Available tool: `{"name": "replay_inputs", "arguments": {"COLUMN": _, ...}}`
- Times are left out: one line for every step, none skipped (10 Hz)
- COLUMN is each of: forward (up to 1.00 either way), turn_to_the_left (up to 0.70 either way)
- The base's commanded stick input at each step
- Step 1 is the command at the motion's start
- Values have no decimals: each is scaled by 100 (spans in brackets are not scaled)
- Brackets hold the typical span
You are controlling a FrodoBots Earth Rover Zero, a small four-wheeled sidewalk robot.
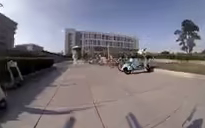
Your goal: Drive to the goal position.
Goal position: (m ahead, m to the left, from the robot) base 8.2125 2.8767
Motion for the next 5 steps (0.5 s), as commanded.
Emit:
{"name": "replay_inputs", "arguments": {"forward": 70, "turn_to_the_left": 0}}
{"name": "replay_inputs", "arguments": {"forward": 70, "turn_to_the_left": 0}}
{"name": "replay_inputs", "arguments": {"forward": 70, "turn_to_the_left": 0}}
{"name": "replay_inputs", "arguments": {"forward": 70, "turn_to_the_left": 0}}
{"name": "replay_inputs", "arguments": {"forward": 70, "turn_to_the_left": 0}}
